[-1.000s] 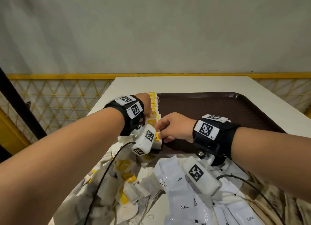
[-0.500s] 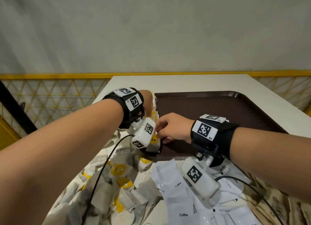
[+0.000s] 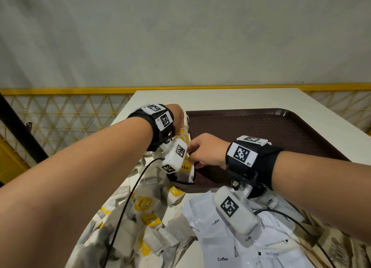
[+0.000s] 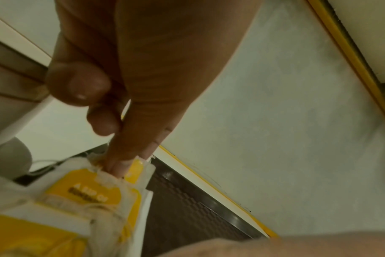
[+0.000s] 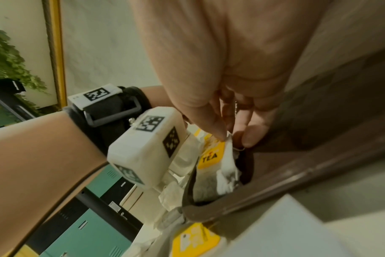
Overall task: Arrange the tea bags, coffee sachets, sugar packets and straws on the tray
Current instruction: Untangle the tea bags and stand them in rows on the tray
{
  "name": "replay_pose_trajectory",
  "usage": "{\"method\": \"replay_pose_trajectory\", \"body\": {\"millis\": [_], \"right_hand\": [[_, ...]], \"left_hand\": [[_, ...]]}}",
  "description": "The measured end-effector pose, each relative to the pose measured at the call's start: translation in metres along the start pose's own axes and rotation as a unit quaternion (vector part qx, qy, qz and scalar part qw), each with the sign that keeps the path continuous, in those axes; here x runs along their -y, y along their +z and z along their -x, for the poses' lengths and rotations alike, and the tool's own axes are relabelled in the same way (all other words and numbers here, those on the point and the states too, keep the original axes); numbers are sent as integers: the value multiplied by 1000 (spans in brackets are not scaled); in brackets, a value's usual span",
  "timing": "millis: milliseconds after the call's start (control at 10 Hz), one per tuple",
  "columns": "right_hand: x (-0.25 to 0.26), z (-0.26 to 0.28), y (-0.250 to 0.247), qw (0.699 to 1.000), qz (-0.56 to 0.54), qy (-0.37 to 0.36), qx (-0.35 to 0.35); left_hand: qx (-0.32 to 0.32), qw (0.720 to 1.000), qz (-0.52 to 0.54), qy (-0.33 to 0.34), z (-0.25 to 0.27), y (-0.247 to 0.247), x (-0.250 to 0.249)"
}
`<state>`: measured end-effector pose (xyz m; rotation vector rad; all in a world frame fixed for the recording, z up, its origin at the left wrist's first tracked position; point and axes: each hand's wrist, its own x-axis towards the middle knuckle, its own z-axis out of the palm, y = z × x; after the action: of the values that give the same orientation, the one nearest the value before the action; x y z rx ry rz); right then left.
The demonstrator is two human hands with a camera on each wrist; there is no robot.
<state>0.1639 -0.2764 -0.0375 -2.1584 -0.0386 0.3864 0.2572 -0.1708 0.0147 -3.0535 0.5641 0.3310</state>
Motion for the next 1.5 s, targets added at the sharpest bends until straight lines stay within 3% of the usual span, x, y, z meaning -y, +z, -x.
{"method": "replay_pose_trajectory", "body": {"millis": [200, 400, 500, 700, 900, 1000, 1100, 1200, 1500], "right_hand": [[-2, 6, -3, 999, -39, -1, -8], [-2, 1, -12, 991, -81, 9, -103], [-4, -5, -12, 988, -101, 28, -115], [1, -10, -6, 983, -139, 40, -115], [1, -11, -3, 983, -136, 38, -115], [0, -9, -3, 983, -146, 32, -108], [0, -3, -7, 977, -179, 30, -108], [-3, 2, -9, 977, -184, 37, -99], [1, 0, -2, 985, -136, 19, -101]], "left_hand": [[3, 1000, -15, -13, 16, -15, 3], [17, 1000, -6, 0, 22, -9, 7], [6, 1000, 14, 1, 26, -4, 5], [-10, 1000, 24, 1, 31, 2, 2], [-33, 990, 136, -19, 32, 1, 10], [-51, 989, 139, -20, 35, 3, 11], [-45, 991, 124, -14, 38, 0, 15], [17, 993, 118, -17, 44, 3, 17], [5, 994, 108, -1, 48, 10, 13]]}}
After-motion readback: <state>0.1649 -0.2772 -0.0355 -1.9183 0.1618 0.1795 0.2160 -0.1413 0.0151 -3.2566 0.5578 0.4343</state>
